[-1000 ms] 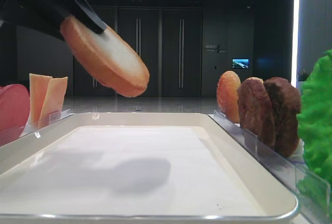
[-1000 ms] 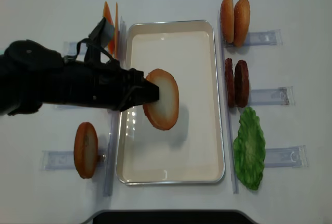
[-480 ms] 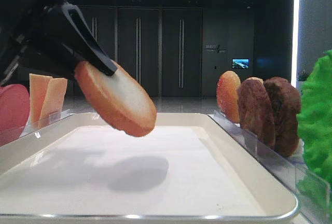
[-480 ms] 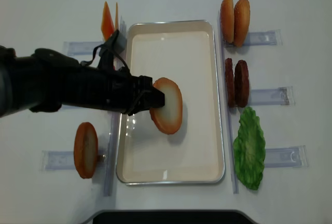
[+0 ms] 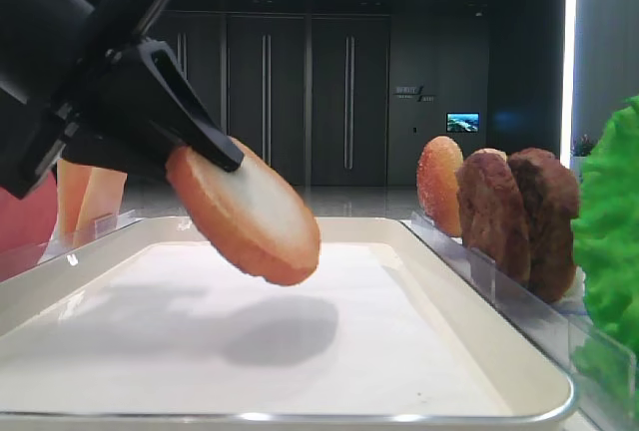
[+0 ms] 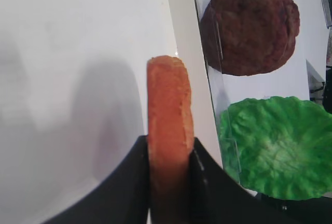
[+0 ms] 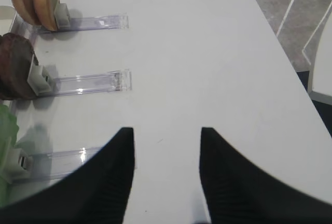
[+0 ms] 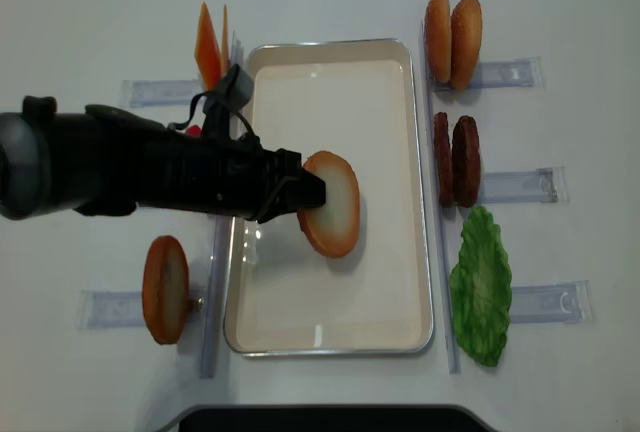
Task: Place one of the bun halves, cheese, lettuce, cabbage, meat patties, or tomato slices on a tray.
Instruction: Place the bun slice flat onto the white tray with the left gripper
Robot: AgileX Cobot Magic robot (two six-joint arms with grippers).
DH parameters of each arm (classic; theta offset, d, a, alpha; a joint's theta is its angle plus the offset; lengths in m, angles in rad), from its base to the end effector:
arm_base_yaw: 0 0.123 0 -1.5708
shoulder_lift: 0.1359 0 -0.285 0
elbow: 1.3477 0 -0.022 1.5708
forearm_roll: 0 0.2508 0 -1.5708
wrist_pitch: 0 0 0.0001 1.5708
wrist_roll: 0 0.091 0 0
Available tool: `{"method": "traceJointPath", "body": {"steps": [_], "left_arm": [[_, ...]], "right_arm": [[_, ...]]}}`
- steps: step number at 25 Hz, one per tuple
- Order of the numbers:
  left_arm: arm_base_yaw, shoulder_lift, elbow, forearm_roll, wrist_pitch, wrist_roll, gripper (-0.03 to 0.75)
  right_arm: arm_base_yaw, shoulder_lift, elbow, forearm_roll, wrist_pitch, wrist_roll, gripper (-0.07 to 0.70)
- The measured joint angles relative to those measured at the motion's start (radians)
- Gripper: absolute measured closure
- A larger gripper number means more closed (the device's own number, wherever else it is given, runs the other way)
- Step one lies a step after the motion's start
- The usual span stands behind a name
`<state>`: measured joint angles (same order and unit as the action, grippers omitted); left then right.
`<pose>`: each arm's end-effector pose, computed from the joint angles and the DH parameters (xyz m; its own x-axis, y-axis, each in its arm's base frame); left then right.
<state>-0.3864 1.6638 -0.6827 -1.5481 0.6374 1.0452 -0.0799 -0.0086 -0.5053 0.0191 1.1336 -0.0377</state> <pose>0.2424 -0.1571 0.1611 -0.9488 -0.0280 -0.3147 0.2141 0.6755 -0.7056 -0.0098 0.0024 0.2729 -0.5077 0.0110 -0.8615 0.0499 0.9986 -0.0167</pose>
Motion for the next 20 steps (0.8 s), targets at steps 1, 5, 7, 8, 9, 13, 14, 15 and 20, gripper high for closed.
{"method": "traceJointPath", "body": {"steps": [1,5,7,8,9,13,14,15,20], "left_arm": [[0.000,0.009,0.000,-0.013,0.006,0.013,0.577],[0.000,0.033,0.000,-0.029,0.009,0.038,0.577],[0.000,0.042,0.000,-0.030,0.008,0.049,0.577],[0.000,0.047,0.000,-0.031,0.008,0.054,0.577],[0.000,0.053,0.000,-0.032,0.008,0.055,0.577],[0.000,0.075,0.000,-0.034,0.008,0.072,0.578],[0.000,0.078,0.000,-0.034,0.008,0.076,0.578],[0.000,0.079,0.000,-0.034,0.008,0.078,0.578],[0.000,0.080,0.000,-0.036,0.008,0.079,0.578]], "right_arm": [[0.000,0.000,0.000,0.000,0.000,0.000,0.341],[0.000,0.000,0.000,0.000,0.000,0.000,0.341],[0.000,0.000,0.000,0.000,0.000,0.000,0.341],[0.000,0.000,0.000,0.000,0.000,0.000,0.341],[0.000,0.000,0.000,0.000,0.000,0.000,0.341],[0.000,0.000,0.000,0.000,0.000,0.000,0.341],[0.000,0.000,0.000,0.000,0.000,0.000,0.341],[0.000,0.000,0.000,0.000,0.000,0.000,0.341],[0.000,0.000,0.000,0.000,0.000,0.000,0.341]]}}
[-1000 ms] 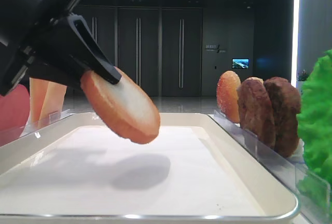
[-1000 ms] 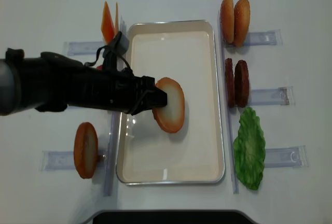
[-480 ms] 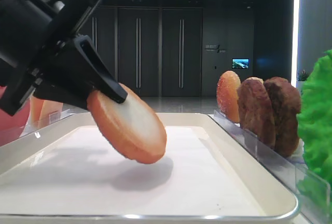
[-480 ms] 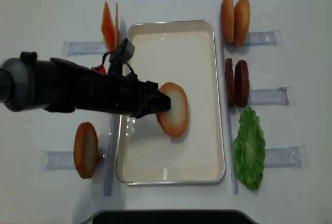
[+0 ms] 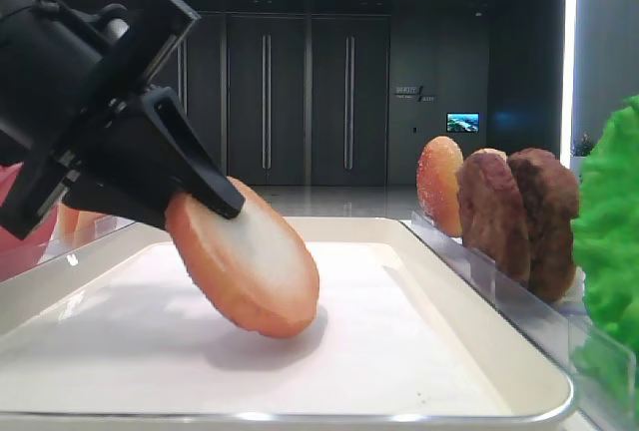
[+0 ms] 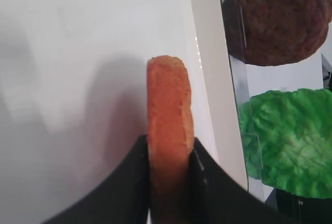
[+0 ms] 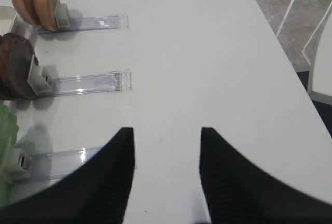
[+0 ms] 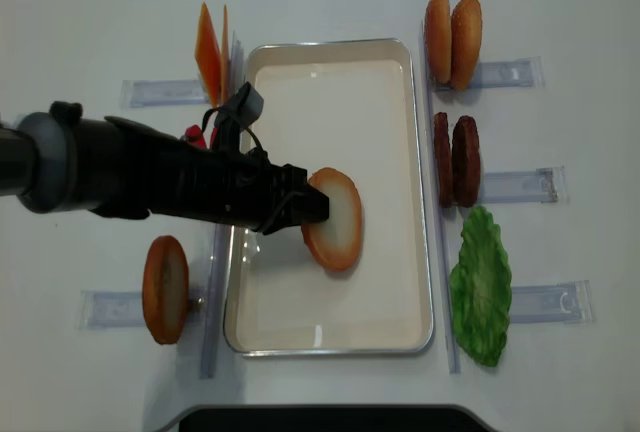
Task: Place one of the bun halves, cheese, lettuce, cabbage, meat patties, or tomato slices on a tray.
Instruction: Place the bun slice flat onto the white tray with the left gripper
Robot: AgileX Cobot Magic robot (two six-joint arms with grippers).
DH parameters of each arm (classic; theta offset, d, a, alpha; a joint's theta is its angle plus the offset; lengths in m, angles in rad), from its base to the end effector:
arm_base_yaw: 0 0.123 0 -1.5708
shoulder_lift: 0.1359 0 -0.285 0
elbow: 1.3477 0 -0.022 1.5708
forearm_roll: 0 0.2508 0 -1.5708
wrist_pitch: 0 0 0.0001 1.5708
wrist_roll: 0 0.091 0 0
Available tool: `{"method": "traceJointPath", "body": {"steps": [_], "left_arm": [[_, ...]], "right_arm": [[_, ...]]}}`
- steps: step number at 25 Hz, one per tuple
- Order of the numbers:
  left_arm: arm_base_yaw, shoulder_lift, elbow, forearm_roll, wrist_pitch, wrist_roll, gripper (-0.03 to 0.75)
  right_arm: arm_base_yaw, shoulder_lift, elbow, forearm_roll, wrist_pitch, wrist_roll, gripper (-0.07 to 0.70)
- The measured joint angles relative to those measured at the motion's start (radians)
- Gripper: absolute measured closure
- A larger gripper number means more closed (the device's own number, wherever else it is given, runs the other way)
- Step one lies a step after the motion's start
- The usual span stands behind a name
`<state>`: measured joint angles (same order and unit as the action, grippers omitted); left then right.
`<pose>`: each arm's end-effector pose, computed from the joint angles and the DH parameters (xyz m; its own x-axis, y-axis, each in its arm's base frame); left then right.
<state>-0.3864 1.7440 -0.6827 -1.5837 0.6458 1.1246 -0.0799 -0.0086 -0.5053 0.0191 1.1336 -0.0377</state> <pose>0.2454 -0.1590 0.1397 -0.9572 0.0048 -0.2895 0.2142 0.6845 -0.6968 -0.0098 0.0024 0.2729 -0.5077 0.0110 -0.8615 0.0499 0.9986 -0.0167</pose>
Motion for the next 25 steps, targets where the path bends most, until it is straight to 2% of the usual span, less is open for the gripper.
{"method": "traceJointPath", "body": {"steps": [2,3,8,10,21,25], "left_arm": [[0.000,0.000,0.000,0.000,0.000,0.000,0.566],[0.000,0.000,0.000,0.000,0.000,0.000,0.537],[0.000,0.000,0.000,0.001,0.001,-0.013,0.284],[0.000,0.000,0.000,0.009,0.001,-0.029,0.239],[0.000,0.000,-0.005,0.070,0.002,-0.130,0.211],[0.000,-0.014,-0.027,0.201,-0.005,-0.263,0.210]], "right_arm": [[0.000,0.000,0.000,0.000,0.000,0.000,0.341],[0.000,0.000,0.000,0.000,0.000,0.000,0.341],[0.000,0.000,0.000,0.000,0.000,0.000,0.341],[0.000,0.000,0.000,0.000,0.000,0.000,0.341],[0.000,0.000,0.000,0.000,0.000,0.000,0.341],[0.000,0.000,0.000,0.000,0.000,0.000,0.341]]}}
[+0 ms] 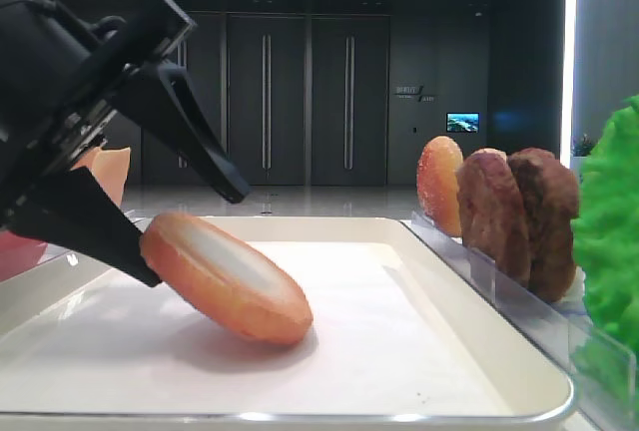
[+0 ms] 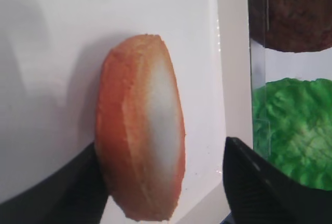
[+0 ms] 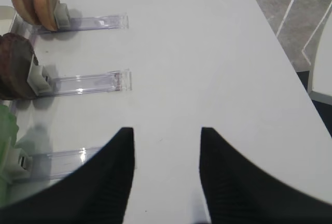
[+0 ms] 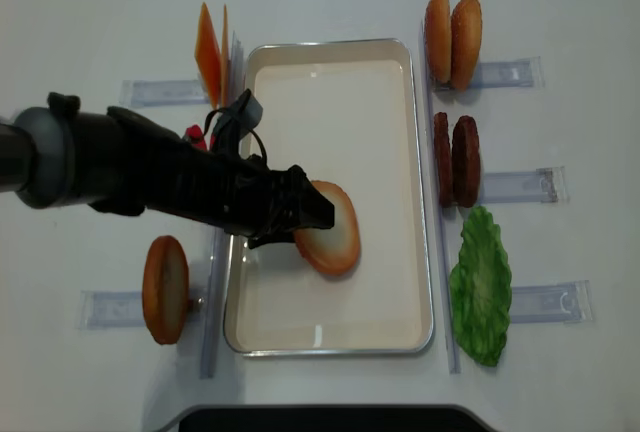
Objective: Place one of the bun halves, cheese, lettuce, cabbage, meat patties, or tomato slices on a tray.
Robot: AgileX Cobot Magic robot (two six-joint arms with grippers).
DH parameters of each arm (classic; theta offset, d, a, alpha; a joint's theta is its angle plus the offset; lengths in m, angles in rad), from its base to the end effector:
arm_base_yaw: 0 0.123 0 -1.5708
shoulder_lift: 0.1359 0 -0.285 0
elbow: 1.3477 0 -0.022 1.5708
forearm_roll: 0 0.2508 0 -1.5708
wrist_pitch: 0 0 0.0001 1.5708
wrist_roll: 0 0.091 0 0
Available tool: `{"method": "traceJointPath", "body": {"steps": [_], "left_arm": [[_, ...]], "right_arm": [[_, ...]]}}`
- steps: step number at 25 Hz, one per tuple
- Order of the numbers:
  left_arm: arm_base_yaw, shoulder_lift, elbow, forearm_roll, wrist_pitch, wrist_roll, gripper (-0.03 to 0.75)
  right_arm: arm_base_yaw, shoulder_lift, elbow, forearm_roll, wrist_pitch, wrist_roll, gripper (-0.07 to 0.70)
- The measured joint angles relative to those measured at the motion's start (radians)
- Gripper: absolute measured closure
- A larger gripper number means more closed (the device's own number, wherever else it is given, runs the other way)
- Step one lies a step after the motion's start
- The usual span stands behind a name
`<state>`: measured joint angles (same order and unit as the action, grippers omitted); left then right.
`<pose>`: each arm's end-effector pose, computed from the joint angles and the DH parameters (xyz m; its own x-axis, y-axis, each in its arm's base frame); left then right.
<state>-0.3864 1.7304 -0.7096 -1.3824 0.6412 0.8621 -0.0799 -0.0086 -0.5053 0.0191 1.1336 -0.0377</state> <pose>0.2438 -0.1570 0.1425 -0.9820 -0.0001 -0.1889 0.1303 0.7238 -0.6776 -0.0098 0.0024 0.2729 -0.5077 0.0110 -0.8615 0.0499 0.9986 -0.0167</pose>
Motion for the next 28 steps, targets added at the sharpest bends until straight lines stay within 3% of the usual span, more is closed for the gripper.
{"method": "traceJointPath", "body": {"steps": [8,12,18,22,28], "left_arm": [[0.000,-0.039,-0.093,0.330,0.002,-0.339,0.211],[0.000,-0.054,-0.145,0.519,0.050,-0.507,0.211],[0.000,-0.090,-0.236,0.665,0.122,-0.640,0.227],[0.000,-0.111,-0.339,0.851,0.235,-0.772,0.228],[0.000,-0.131,-0.516,1.162,0.521,-0.909,0.228]], "right_arm": [[0.000,0.000,0.000,0.000,0.000,0.000,0.341],[0.000,0.000,0.000,0.000,0.000,0.000,0.341],[0.000,0.000,0.000,0.000,0.000,0.000,0.341],[0.000,0.000,0.000,0.000,0.000,0.000,0.341],[0.000,0.000,0.000,0.000,0.000,0.000,0.341]]}}
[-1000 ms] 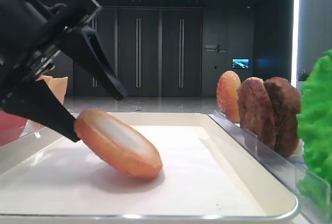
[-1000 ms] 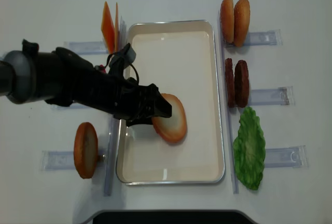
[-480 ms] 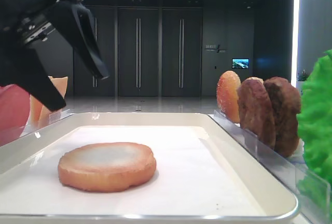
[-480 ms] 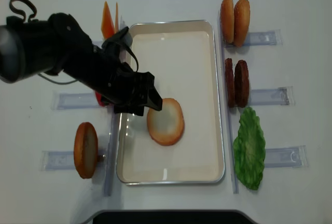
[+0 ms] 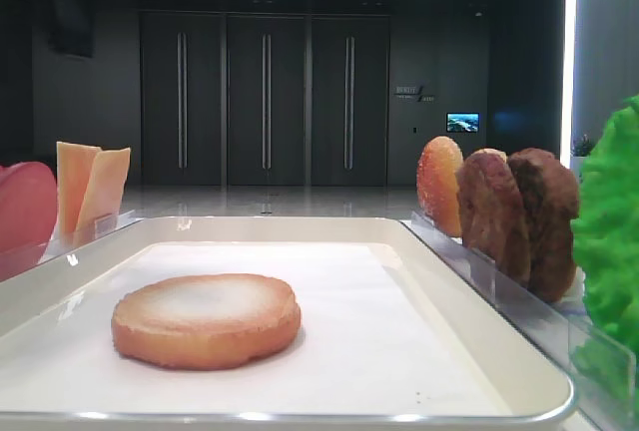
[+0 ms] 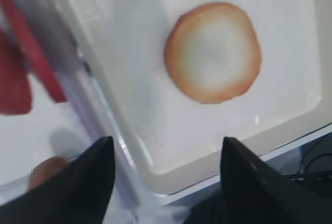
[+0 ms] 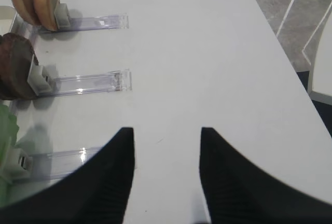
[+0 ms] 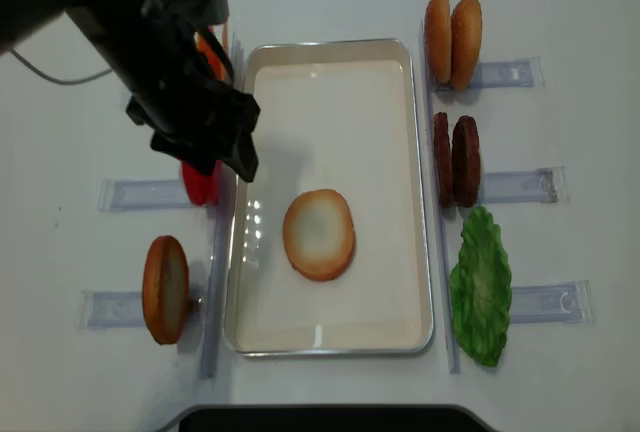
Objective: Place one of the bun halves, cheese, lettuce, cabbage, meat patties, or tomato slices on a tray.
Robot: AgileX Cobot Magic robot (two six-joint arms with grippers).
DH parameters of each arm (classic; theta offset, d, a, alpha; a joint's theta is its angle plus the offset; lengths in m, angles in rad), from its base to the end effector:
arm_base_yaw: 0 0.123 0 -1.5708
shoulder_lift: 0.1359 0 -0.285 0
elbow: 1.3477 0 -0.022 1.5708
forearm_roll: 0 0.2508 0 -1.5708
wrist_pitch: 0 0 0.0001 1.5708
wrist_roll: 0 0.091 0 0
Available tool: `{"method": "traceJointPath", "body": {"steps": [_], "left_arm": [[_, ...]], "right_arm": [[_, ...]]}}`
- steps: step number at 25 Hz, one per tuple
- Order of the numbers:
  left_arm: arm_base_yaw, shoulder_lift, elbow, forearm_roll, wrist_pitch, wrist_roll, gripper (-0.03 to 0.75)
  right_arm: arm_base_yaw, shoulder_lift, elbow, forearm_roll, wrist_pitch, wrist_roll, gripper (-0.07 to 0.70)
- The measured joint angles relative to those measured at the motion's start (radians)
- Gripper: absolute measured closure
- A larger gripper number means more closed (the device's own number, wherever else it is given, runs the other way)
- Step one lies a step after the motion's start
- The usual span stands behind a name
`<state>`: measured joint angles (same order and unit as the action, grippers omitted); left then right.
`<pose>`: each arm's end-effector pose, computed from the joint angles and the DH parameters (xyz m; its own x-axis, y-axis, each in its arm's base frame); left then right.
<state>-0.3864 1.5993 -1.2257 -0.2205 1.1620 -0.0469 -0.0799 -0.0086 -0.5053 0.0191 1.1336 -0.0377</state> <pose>0.2757 -0.1319 0.2660 -0.9631 0.2487 -0.1029 0.2656 0.9398 -0.2149 -0.0098 0.0024 0.2729 -0.5077 0.0110 -0.8615 0.0499 0.9986 -0.0167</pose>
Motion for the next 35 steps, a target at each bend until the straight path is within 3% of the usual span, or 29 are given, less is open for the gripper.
{"method": "traceJointPath", "body": {"steps": [2,8,18,24,29,35], "left_arm": [[0.000,-0.002,-0.047,0.089,0.034,-0.031,0.228],[0.016,-0.037,-0.069,0.234,0.053,-0.065,0.239],[0.286,-0.084,-0.069,0.276,0.055,-0.018,0.266],[0.314,-0.158,-0.065,0.281,0.057,0.001,0.282],[0.316,-0.312,0.074,0.280,0.058,0.001,0.282],[0.316,-0.655,0.313,0.280,0.066,0.001,0.282]], "right_arm": [[0.000,0.000,0.000,0.000,0.000,0.000,0.341],[0.000,0.000,0.000,0.000,0.000,0.000,0.341],[0.000,0.000,0.000,0.000,0.000,0.000,0.341],[0.000,0.000,0.000,0.000,0.000,0.000,0.341],[0.000,0.000,0.000,0.000,0.000,0.000,0.341],[0.000,0.000,0.000,0.000,0.000,0.000,0.341]]}}
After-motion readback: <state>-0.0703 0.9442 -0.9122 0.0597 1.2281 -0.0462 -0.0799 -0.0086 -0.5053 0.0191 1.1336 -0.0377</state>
